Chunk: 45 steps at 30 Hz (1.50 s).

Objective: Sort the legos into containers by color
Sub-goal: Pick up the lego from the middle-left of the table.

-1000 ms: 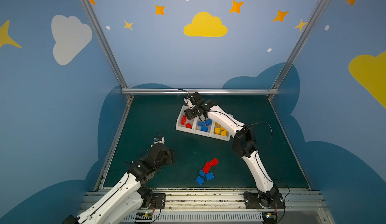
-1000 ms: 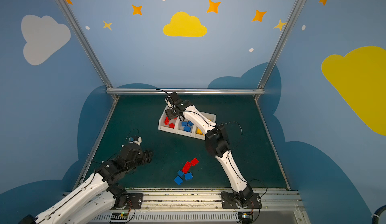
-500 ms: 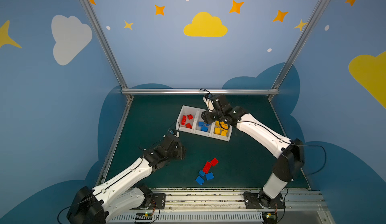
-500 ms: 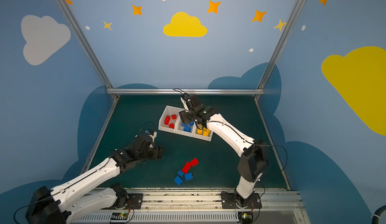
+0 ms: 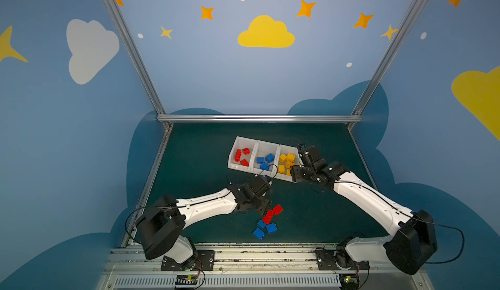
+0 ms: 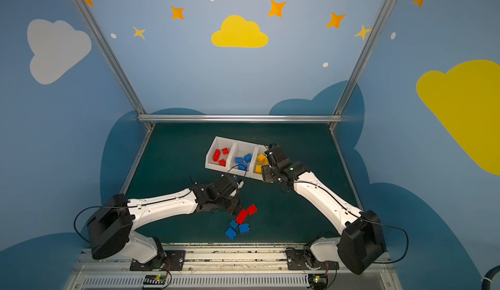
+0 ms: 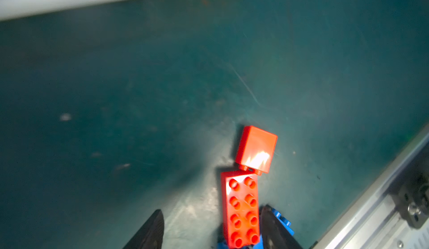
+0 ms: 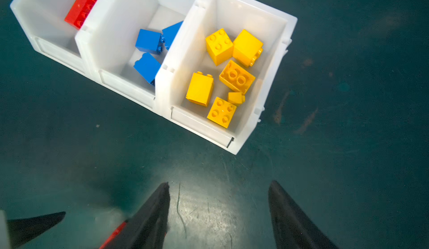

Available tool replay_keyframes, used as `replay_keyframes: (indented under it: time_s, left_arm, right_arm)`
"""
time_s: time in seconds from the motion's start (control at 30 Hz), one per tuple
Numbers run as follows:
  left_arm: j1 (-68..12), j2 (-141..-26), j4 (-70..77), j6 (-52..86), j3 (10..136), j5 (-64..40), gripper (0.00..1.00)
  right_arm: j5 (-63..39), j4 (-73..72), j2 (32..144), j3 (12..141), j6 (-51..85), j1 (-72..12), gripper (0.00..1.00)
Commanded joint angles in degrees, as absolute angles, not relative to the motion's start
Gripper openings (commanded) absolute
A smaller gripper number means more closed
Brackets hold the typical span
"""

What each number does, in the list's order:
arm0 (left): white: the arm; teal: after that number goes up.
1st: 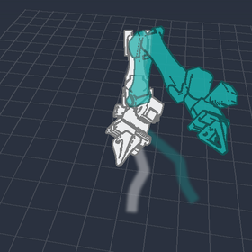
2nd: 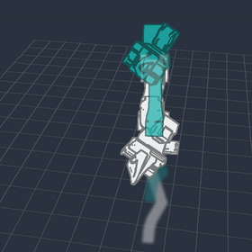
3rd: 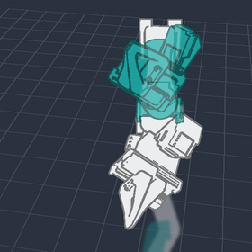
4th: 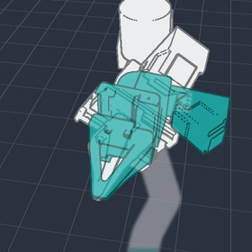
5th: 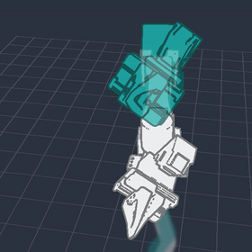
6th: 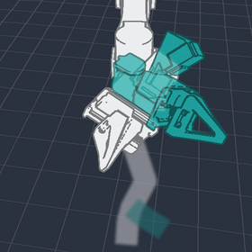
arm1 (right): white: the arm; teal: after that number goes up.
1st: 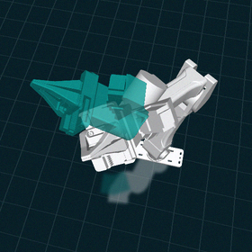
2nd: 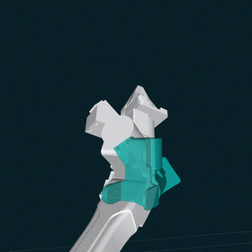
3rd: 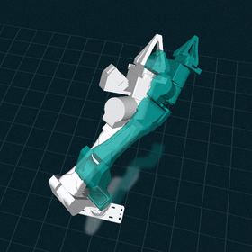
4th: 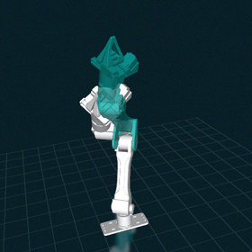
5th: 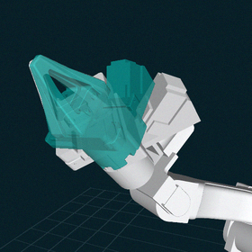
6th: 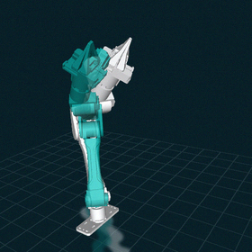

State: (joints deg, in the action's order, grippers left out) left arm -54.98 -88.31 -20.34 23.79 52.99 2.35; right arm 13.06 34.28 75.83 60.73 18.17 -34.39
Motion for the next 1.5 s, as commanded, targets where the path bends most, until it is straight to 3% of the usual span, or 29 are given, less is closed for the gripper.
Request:
replay_keyframes:
  time_s: [0.0,0.63,1.2,1.47]
  left_arm:
    - [-56.0,-91.3,-23.0,22.5,55.7,0.0,0.67]
    - [-59.1,-102.4,-28.3,20.7,62.8,0.2,0.59]
    - [-59.3,-104.3,-29.6,22.6,62.7,5.2,0.37]
    - [-56.8,-101.9,-27.7,26.0,59.7,5.0,0.32]
  right_arm:
    - [14.8,35.6,73.3,58.9,21.0,-33.2,0.68]
    - [14.1,34.6,71.4,55.9,23.1,-32.1,0.68]
    - [14.5,34.0,71.4,55.1,23.0,-31.9,0.67]
    - [14.2,33.0,71.3,54.3,22.5,-31.8,0.67]
